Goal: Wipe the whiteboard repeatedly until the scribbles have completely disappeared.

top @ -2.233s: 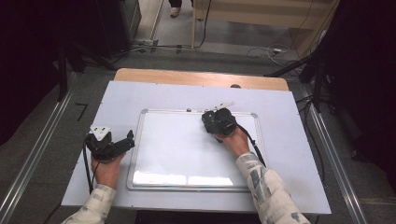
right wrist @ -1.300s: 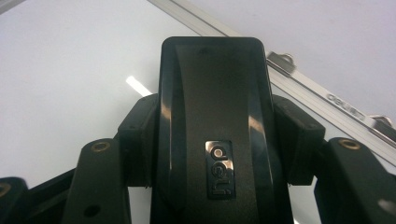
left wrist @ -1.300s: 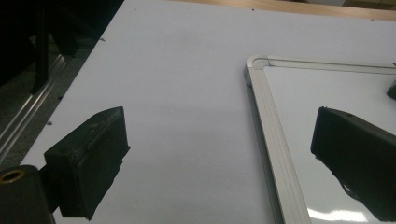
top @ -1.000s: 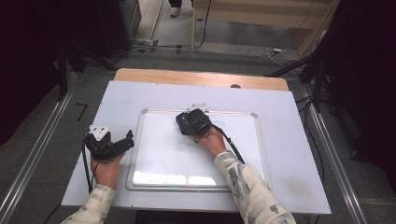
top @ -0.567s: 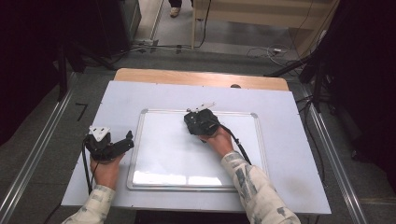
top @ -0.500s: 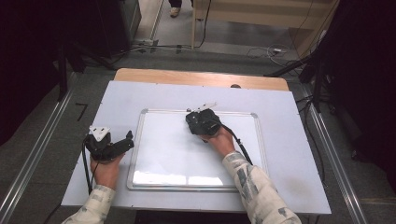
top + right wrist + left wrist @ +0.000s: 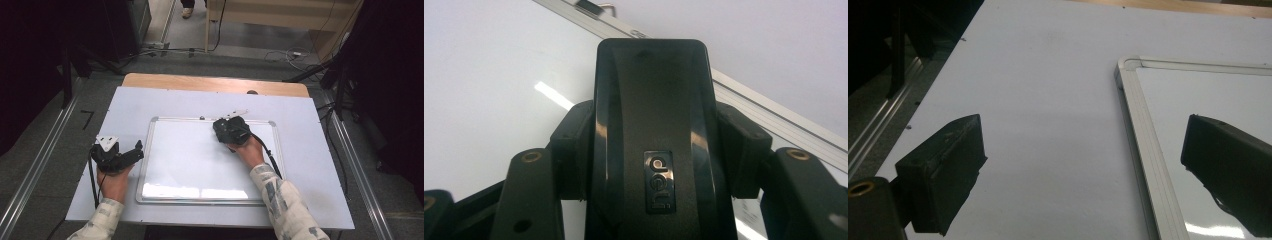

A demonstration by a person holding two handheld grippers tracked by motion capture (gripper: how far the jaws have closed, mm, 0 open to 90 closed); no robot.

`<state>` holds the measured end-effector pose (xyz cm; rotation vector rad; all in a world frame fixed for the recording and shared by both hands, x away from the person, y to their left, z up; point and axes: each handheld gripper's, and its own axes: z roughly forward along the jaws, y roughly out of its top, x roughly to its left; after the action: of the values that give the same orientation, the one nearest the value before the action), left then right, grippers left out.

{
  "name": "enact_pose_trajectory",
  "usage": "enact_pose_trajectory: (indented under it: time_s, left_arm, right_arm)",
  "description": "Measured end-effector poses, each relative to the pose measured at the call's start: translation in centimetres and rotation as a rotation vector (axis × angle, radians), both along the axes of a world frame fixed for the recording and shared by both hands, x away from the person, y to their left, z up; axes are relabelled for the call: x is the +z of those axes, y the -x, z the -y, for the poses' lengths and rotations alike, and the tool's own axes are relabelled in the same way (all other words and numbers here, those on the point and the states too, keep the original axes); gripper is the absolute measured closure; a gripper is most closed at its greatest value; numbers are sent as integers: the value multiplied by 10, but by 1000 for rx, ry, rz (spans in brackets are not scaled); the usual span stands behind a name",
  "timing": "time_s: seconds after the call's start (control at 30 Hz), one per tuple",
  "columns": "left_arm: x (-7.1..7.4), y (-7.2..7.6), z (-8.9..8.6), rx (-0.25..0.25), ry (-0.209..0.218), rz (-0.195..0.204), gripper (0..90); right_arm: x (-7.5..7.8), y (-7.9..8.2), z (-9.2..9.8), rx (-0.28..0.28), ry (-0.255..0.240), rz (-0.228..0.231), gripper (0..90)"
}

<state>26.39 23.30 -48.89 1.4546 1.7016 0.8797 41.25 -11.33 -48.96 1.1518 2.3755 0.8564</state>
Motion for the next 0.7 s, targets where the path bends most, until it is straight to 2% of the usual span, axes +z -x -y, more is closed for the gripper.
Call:
enact_pose_trajectory:
  time_s: [0.27,0.47,0.57,0.63,0.7]
  left_arm:
    - [0,0,0,2,-3,1,43]
    - [1,0,-2,6,4,8,43]
    - [1,0,-2,5,2,9,43]
    - [1,-1,0,4,2,8,43]
    - [0,-1,0,3,0,6,43]
  right_arm:
    - [1,-1,20,-46,4,-2,390]
    - [2,-4,43,-122,3,-9,391]
    - [5,-2,50,-144,-33,0,390]
    - [14,0,54,-154,-69,22,391]
    - [21,1,56,-155,-78,35,391]
